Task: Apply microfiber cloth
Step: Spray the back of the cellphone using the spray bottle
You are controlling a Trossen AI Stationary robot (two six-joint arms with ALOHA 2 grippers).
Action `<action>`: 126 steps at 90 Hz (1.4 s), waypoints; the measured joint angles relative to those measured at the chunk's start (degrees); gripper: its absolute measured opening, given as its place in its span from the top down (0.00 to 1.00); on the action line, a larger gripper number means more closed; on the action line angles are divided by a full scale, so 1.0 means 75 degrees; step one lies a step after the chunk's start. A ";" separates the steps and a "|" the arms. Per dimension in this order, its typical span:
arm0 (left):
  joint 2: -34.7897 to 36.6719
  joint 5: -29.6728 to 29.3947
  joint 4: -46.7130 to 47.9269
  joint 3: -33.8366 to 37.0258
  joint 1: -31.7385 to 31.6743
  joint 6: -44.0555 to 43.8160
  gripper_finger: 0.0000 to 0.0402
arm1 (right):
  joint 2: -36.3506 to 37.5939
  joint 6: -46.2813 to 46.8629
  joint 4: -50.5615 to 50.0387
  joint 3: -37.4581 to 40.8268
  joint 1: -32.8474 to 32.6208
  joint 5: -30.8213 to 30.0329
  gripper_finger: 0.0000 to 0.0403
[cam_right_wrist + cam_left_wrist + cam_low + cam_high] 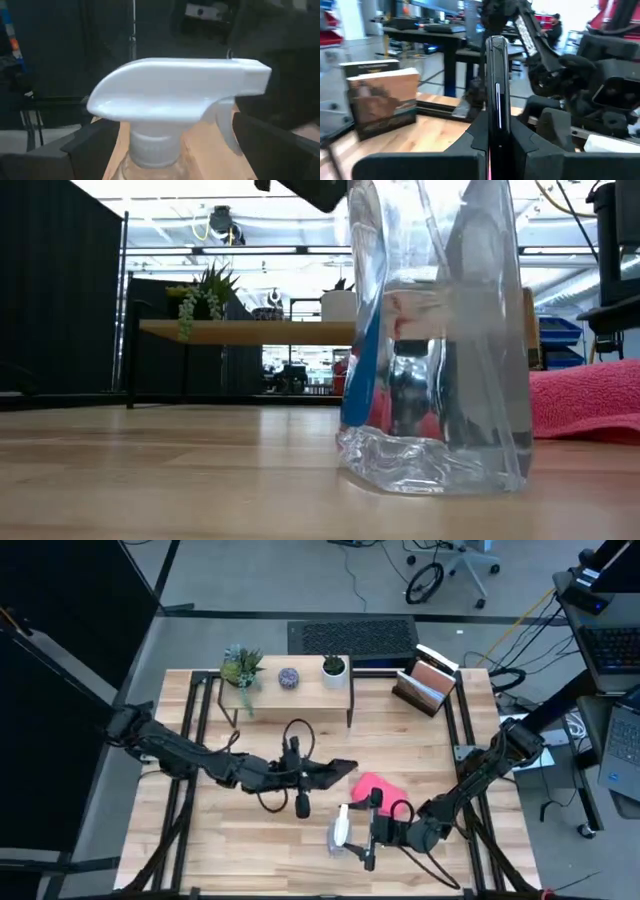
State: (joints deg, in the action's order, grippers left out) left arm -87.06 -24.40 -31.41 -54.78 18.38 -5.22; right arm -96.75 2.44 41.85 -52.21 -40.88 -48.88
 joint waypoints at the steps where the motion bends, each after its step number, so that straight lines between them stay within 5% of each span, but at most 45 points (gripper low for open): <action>1: -0.0019 0.0018 -0.0002 0.0000 -0.0015 -0.0003 0.97 | 0.0000 -0.0002 0.0000 0.0000 0.0000 -0.0002 0.08; 47: -0.0260 0.1106 -0.0527 0.0000 -0.0109 -0.0031 0.97 | 0.0009 -0.0111 -0.0060 0.0000 -0.0003 0.0143 0.10; 90: -0.0260 0.1291 -0.0547 0.0000 -0.0106 -0.0027 0.97 | 0.0015 -0.0044 -0.0151 -0.0006 0.0009 0.0350 0.41; 126: -0.0255 0.1230 -0.0512 0.0000 -0.0106 0.0178 0.97 | 0.0181 -0.0242 -0.0671 -0.0010 0.0037 0.0311 0.23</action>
State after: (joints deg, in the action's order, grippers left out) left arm -88.97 -15.17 -35.24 -54.78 17.58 -3.89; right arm -95.39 0.62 36.81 -52.28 -40.61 -46.55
